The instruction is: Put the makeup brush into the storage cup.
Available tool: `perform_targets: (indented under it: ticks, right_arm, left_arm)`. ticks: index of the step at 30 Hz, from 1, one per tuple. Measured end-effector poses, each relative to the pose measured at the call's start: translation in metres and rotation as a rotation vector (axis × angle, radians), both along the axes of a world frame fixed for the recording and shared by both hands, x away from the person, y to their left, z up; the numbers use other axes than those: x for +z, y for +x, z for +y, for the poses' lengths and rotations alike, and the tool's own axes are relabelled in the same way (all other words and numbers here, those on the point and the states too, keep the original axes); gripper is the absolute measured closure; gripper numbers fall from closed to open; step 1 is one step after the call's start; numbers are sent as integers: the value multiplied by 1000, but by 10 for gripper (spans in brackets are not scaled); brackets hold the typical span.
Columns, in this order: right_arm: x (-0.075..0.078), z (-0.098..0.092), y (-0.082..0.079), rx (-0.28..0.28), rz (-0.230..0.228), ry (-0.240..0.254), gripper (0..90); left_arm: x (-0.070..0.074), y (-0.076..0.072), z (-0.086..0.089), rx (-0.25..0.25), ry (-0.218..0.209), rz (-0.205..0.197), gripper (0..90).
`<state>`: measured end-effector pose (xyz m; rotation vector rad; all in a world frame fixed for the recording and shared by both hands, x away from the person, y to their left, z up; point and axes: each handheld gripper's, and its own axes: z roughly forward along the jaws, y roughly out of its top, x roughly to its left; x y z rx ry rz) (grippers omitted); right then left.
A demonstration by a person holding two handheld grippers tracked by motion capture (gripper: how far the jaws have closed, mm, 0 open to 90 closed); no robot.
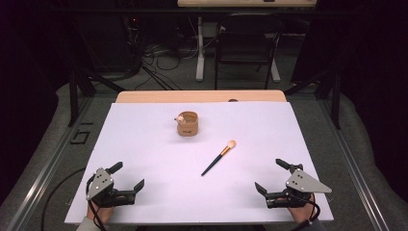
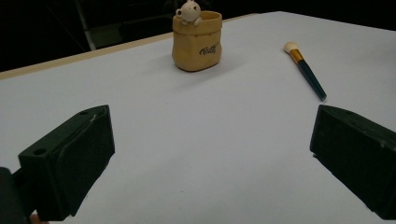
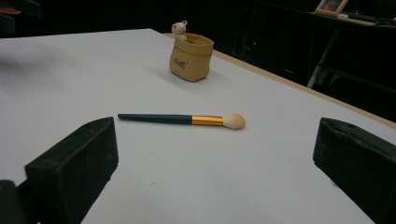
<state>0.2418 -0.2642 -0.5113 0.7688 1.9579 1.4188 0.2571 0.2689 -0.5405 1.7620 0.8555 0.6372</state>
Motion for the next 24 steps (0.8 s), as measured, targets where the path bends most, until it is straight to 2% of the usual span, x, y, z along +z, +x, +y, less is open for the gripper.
perform_targets:
  ticks: [8, 13, 20, 24]
  right_arm:
    - [-1, 1, 3, 11, 14, -2, 0]
    - [-1, 1, 3, 8, 4, 3, 0]
    - [-1, 1, 3, 17, 16, -6, 0]
    - [-2, 1, 4, 10, 7, 11, 0]
  left_arm:
    - [0, 0, -1, -1, 1, 5, 0]
    - [0, 2, -3, -7, -9, 9, 0]
    - [0, 7, -10, -23, -3, 10, 1]
    - [0, 10, -16, -34, 6, 26, 1]
